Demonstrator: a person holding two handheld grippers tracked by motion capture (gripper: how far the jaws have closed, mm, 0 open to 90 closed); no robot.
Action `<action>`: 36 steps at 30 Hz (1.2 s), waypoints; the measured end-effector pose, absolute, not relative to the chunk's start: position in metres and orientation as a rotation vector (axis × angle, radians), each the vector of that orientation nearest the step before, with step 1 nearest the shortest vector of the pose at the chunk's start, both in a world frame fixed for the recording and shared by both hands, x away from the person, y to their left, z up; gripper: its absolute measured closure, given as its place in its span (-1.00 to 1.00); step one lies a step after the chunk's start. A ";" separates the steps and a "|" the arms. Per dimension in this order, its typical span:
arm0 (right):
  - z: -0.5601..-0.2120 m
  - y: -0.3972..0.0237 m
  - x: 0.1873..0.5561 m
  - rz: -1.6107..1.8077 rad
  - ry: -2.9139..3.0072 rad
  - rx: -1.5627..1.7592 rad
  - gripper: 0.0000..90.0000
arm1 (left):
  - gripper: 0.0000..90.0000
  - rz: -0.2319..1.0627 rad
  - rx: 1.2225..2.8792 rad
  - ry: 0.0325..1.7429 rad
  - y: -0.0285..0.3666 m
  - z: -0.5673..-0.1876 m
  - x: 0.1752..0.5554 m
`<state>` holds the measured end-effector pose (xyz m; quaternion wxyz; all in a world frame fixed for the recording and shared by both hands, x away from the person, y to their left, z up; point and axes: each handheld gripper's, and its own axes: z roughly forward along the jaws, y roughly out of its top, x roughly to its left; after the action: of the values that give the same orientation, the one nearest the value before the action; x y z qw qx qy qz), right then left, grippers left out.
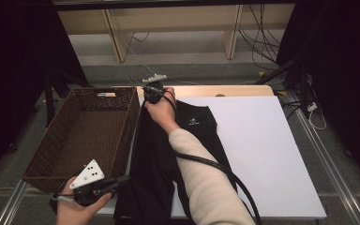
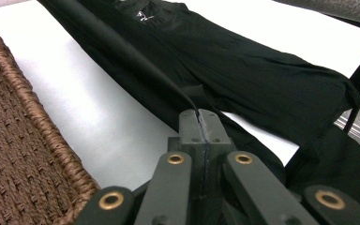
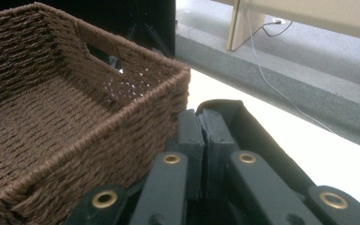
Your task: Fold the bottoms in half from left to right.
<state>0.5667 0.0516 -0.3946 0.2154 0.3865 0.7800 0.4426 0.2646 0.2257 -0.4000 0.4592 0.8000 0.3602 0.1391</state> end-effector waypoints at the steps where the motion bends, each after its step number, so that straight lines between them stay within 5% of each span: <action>1: -0.394 0.052 0.567 1.227 2.161 1.070 0.96 | 0.99 0.343 1.970 0.887 0.226 -0.400 0.265; 36: -0.403 0.054 0.568 1.236 2.190 1.088 0.95 | 0.99 0.310 1.945 0.864 0.223 -0.402 0.265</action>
<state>0.5680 0.0543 -0.4031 0.1995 0.3893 0.7832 0.4419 0.2650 0.2234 -0.4023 0.4756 0.7955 0.3535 0.1268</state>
